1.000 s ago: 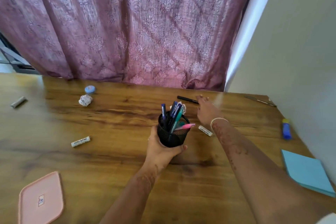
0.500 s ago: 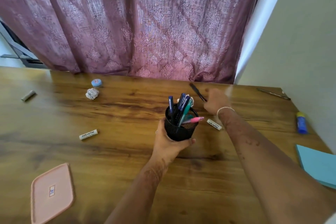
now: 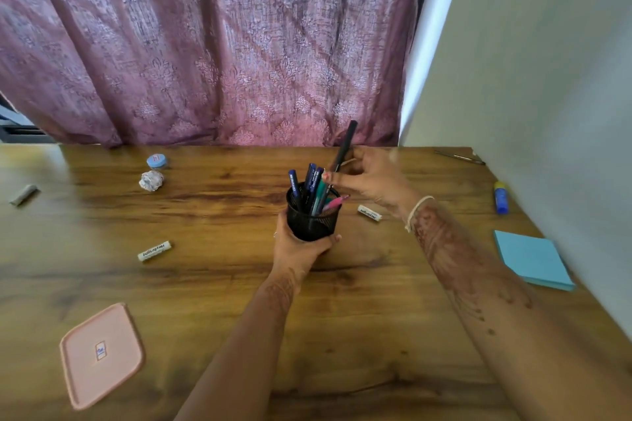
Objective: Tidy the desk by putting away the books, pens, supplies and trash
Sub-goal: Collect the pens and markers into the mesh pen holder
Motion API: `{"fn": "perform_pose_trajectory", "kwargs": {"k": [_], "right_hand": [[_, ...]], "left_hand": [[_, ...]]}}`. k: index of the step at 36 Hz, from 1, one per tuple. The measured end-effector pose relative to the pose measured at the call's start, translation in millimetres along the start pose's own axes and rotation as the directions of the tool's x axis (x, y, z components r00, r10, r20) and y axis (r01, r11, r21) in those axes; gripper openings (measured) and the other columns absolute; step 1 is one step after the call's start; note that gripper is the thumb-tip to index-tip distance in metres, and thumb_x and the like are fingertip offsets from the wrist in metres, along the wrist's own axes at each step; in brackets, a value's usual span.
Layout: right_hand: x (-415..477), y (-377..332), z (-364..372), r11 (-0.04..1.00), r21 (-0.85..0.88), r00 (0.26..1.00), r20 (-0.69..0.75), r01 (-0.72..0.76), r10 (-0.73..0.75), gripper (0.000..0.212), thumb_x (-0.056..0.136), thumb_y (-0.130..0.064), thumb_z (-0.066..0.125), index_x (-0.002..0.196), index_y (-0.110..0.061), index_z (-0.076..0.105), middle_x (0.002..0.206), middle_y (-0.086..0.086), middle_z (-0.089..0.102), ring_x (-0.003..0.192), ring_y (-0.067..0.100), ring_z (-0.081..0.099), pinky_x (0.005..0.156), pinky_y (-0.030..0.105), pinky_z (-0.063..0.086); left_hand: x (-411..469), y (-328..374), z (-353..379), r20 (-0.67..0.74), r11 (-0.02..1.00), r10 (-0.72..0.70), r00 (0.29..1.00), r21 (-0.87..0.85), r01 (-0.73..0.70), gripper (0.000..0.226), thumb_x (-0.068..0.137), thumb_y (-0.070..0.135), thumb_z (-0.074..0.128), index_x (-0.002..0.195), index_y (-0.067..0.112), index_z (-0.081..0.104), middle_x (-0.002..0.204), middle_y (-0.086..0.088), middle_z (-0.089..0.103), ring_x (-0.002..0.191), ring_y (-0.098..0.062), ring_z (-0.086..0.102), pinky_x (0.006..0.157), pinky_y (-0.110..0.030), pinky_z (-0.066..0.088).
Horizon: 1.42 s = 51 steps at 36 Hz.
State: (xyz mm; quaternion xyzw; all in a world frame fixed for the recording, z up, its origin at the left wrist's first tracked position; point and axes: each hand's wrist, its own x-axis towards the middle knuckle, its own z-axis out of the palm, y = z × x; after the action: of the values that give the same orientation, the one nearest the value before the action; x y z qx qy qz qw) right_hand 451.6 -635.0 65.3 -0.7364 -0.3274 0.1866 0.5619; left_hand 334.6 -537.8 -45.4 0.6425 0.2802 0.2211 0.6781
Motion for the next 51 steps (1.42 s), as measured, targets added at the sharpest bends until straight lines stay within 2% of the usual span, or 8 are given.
{"fn": "perform_pose_trajectory", "kwargs": {"k": [10, 14, 17, 27, 31, 36, 40, 51], "right_hand": [[-19, 1, -2, 0.998, -0.061, 1.0, -0.009, -0.026, 0.025, 0.016, 0.077, -0.01, 0.079, 0.085, -0.018, 0.067, 0.084, 0.009, 0.072, 0.084, 0.021, 0.071, 0.079, 0.036, 0.06], [-29, -8, -12, 0.998, -0.059, 0.998, -0.048, -0.032, 0.029, 0.015, 0.084, -0.021, 0.074, 0.093, -0.01, 0.072, 0.094, 0.009, 0.074, 0.084, 0.009, 0.069, 0.074, 0.019, 0.055], [-37, -17, -27, 0.995, -0.075, 0.992, -0.111, -0.066, 0.057, 0.029, 0.089, -0.041, 0.064, 0.099, -0.016, 0.074, 0.097, -0.001, 0.075, 0.09, 0.005, 0.068, 0.08, 0.017, 0.05], [-40, 29, -113, 0.969, -0.087, 0.872, -0.46, -0.23, 0.166, 0.014, 0.093, -0.026, 0.059, 0.084, -0.021, 0.069, 0.091, 0.0, 0.072, 0.079, 0.01, 0.064, 0.067, 0.018, 0.048], [-31, 75, -159, 0.891, -0.239, 0.819, -0.533, -0.387, 0.213, 0.018, 0.088, -0.026, 0.063, 0.097, -0.012, 0.071, 0.093, 0.003, 0.068, 0.089, 0.019, 0.061, 0.081, 0.03, 0.045], [-18, 108, -201, 0.764, -0.401, 0.803, -0.541, -0.506, 0.248, 0.032, 0.091, -0.022, 0.056, 0.119, -0.012, 0.066, 0.12, 0.008, 0.066, 0.108, 0.026, 0.061, 0.088, 0.028, 0.043], [8, 128, -224, 0.657, -0.565, 0.848, -0.475, -0.499, 0.236, 0.045, 0.095, -0.018, 0.051, 0.138, -0.007, 0.049, 0.139, 0.011, 0.054, 0.126, 0.028, 0.051, 0.104, 0.033, 0.039], [82, 189, -246, 0.407, -0.833, 0.923, -0.293, -0.375, 0.249, 0.062, 0.092, -0.022, 0.048, 0.148, -0.004, 0.026, 0.151, 0.015, 0.036, 0.133, 0.032, 0.043, 0.11, 0.042, 0.037]], "left_hand": [[-3, 7, 0, 0.044, 0.996, -0.089, 0.995, -0.006, 0.09, 0.088, 0.05, 0.014, 0.095, 0.12, 0.034, 0.045, 0.121, 0.007, 0.06, 0.114, -0.015, 0.057, 0.1, -0.039, 0.049], [-10, 17, 6, 0.045, 0.995, -0.098, 0.994, 0.007, 0.098, 0.087, 0.052, 0.017, 0.094, 0.121, 0.031, 0.044, 0.116, 0.009, 0.059, 0.113, -0.015, 0.057, 0.1, -0.038, 0.048], [-19, 26, 17, 0.069, 0.997, -0.079, 0.995, -0.008, 0.08, 0.082, 0.056, 0.013, 0.093, 0.119, 0.029, 0.043, 0.109, 0.013, 0.057, 0.111, -0.014, 0.056, 0.091, -0.027, 0.047], [-37, 48, 88, 0.253, 0.985, -0.041, 0.967, -0.151, 0.081, 0.084, 0.062, 0.006, 0.089, 0.131, 0.027, 0.045, 0.116, 0.01, 0.063, 0.1, -0.001, 0.06, 0.075, -0.014, 0.048], [-38, 41, 125, 0.3, 0.979, -0.058, 0.952, -0.172, 0.114, 0.079, 0.061, 0.006, 0.089, 0.123, 0.03, 0.048, 0.113, 0.01, 0.065, 0.096, 0.001, 0.061, 0.067, -0.01, 0.05], [-29, 20, 167, 0.317, 0.974, -0.108, 0.942, -0.154, 0.164, 0.094, 0.05, 0.013, 0.095, 0.131, 0.028, 0.05, 0.118, 0.008, 0.067, 0.107, -0.009, 0.063, 0.093, -0.029, 0.052], [-22, 13, 192, 0.286, 0.973, -0.094, 0.954, -0.178, 0.149, 0.082, 0.054, 0.006, 0.092, 0.12, 0.032, 0.052, 0.111, 0.012, 0.067, 0.102, -0.002, 0.062, 0.073, -0.011, 0.05], [8, 2, 215, 0.256, 0.976, -0.115, 0.96, -0.15, 0.157, 0.082, 0.053, 0.009, 0.094, 0.123, 0.03, 0.056, 0.106, 0.009, 0.072, 0.096, -0.005, 0.068, 0.078, -0.018, 0.055]]}}
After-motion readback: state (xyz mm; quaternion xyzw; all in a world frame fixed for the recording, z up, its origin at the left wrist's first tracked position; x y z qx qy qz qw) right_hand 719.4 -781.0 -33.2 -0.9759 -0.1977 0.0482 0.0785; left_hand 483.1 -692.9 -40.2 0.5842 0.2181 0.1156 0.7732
